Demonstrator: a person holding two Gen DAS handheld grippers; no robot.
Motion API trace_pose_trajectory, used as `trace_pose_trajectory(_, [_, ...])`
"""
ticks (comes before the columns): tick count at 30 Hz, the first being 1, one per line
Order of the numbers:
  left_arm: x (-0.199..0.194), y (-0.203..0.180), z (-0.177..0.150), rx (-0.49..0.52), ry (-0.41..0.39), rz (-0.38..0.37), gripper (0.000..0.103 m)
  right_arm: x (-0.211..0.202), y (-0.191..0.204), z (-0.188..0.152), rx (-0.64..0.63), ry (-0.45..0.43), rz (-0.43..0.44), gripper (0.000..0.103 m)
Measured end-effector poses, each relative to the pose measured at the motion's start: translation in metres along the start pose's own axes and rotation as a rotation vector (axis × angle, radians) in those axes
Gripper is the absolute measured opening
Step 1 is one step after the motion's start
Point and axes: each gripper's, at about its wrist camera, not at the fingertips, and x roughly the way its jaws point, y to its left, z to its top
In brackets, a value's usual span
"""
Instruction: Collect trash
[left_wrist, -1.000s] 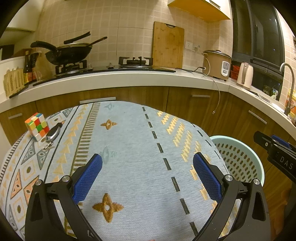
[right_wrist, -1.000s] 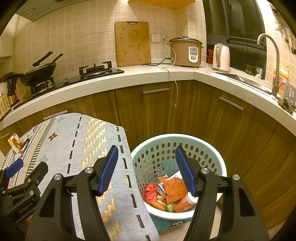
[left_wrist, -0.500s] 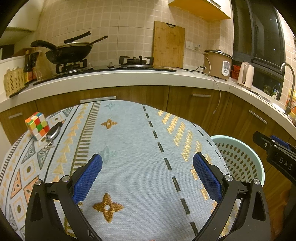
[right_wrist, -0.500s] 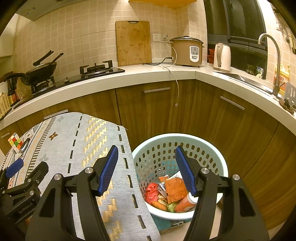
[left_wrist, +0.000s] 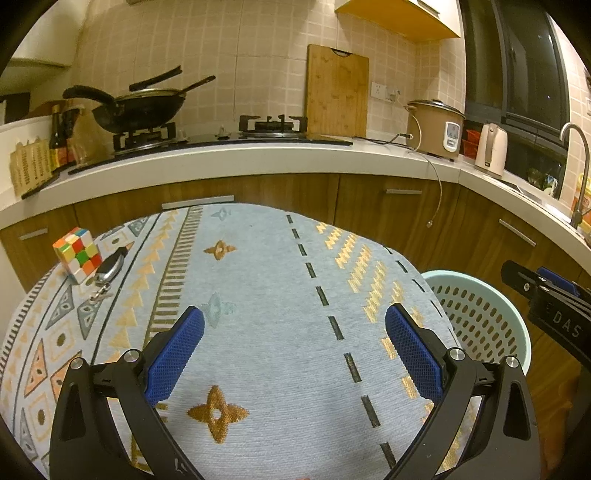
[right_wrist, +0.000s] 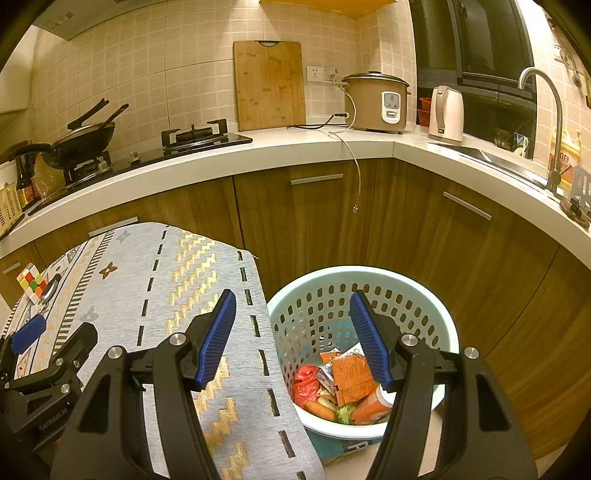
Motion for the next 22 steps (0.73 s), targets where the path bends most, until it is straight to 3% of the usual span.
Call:
trace_pose_trajectory(9, [-0.004, -0.002, 0.006, 0.017, -0.011, 0.045, 0.095, -0.001, 0.002, 0.002, -0.013, -0.008, 0.010, 0.060])
trace_pose_trajectory(12, [-0.011, -0.005, 0.006, 0.049, -0.055, 0.092, 0.095, -0.004, 0.002, 0.002, -0.018, -0.015, 0.014, 0.060])
trace_pose_trajectory(22, [-0.027, 0.001, 0.007, 0.036, -0.051, 0.080, 0.095, -0.015, -0.002, 0.001, -0.004, -0.028, 0.016, 0.060])
